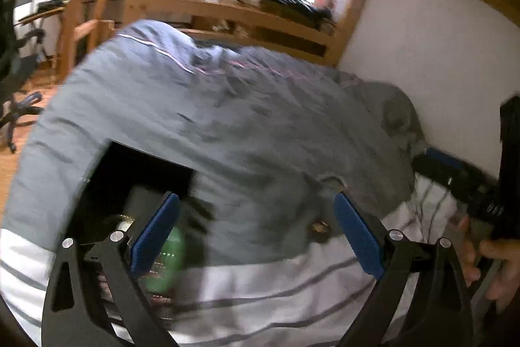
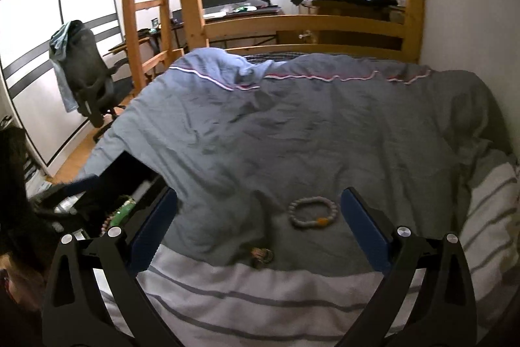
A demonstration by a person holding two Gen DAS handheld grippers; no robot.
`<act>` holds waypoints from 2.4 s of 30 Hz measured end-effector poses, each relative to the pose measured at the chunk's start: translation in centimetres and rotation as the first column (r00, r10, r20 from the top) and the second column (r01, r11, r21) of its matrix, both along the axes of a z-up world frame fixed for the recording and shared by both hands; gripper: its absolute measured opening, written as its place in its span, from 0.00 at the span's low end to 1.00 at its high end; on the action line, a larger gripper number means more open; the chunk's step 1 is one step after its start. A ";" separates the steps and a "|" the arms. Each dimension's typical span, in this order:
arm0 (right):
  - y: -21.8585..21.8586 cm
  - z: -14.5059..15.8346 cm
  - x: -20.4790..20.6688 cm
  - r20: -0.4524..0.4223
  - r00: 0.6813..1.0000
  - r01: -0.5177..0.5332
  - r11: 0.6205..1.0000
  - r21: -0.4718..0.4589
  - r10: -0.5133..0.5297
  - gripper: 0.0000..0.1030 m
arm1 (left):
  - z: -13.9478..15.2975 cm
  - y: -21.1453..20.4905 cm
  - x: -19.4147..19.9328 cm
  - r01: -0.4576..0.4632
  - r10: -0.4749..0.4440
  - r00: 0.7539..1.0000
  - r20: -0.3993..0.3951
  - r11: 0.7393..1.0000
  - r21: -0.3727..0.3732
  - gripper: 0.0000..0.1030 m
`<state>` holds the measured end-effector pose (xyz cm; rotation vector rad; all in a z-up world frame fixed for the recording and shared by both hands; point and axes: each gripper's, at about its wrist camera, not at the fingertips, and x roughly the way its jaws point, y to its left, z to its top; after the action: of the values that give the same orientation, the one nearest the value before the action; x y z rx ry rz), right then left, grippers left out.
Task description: Organize jewelry
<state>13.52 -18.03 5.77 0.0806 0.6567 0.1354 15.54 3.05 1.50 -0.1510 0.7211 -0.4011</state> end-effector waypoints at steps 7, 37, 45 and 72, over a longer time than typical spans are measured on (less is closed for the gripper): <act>-4.1 -2.4 0.8 0.000 0.999 0.035 0.998 0.058 -0.035 0.96 | -4.2 -7.5 0.2 0.180 -0.180 0.984 -0.021 0.984 0.007 0.84; -6.0 -14.5 9.0 -0.165 0.986 0.061 0.975 0.213 -0.025 0.02 | -11.6 -11.5 2.1 0.250 -0.223 0.962 -0.157 0.951 0.181 0.15; -6.7 -12.6 8.8 -0.107 0.994 0.057 0.966 0.251 -0.031 0.02 | -11.1 -11.8 2.1 0.266 -0.246 0.960 -0.133 0.951 0.161 0.17; -4.2 -16.9 9.9 -0.232 0.973 0.026 0.992 0.124 0.003 0.28 | -9.3 -11.5 3.3 0.221 -0.203 0.974 -0.104 0.953 0.207 0.06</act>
<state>23.39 -22.26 -11.11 0.2249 0.8807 0.1578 18.80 -8.46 -7.80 0.1194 0.8605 -0.5197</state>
